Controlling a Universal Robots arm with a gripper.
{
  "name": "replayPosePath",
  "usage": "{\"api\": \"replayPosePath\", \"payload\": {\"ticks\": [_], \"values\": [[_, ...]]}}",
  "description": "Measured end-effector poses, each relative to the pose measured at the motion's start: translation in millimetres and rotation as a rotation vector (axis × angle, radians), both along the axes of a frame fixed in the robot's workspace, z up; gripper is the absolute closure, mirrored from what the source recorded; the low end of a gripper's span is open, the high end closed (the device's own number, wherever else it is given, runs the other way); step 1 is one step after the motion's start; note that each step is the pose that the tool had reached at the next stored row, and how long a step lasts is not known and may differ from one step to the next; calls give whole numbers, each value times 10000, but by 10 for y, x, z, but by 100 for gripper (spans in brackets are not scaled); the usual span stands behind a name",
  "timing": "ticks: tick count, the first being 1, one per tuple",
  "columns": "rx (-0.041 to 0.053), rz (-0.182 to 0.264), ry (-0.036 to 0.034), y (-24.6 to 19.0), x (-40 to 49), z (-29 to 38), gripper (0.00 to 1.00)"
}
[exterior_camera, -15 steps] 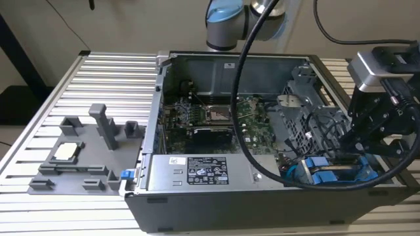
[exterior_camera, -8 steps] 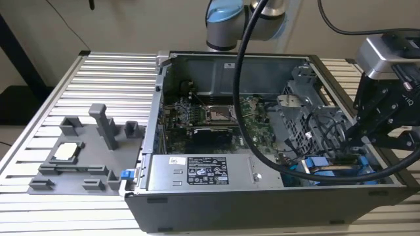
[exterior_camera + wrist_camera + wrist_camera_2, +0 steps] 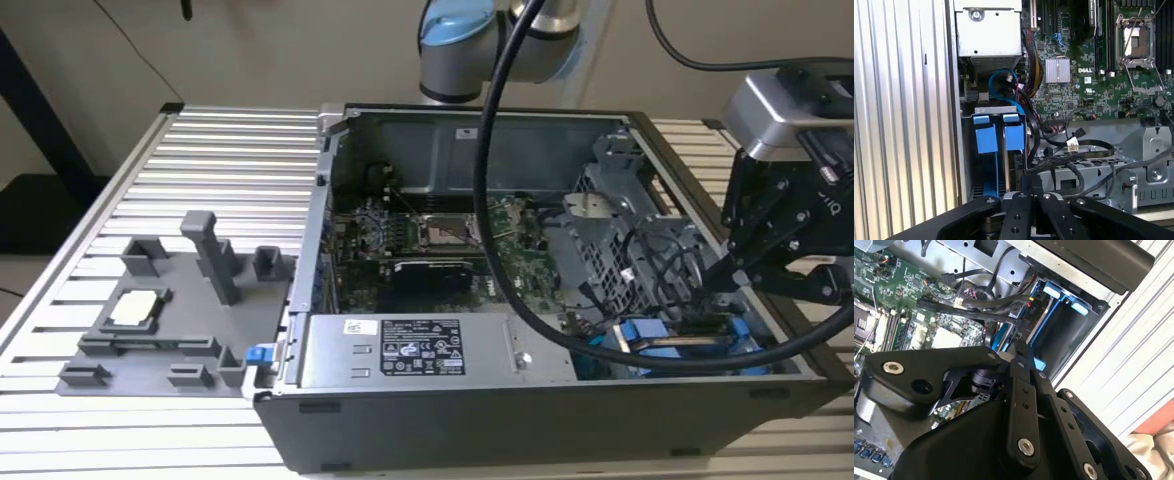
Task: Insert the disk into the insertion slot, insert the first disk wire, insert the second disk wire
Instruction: 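Insert the second disk wire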
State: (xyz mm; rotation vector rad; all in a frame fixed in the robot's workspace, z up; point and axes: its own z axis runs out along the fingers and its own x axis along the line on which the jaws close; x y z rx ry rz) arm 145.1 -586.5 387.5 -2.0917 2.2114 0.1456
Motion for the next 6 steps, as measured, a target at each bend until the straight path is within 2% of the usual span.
{"api": "replayPosePath", "payload": {"ticks": [6], "values": [[0, 0, 0, 0, 0, 2, 89]]}}
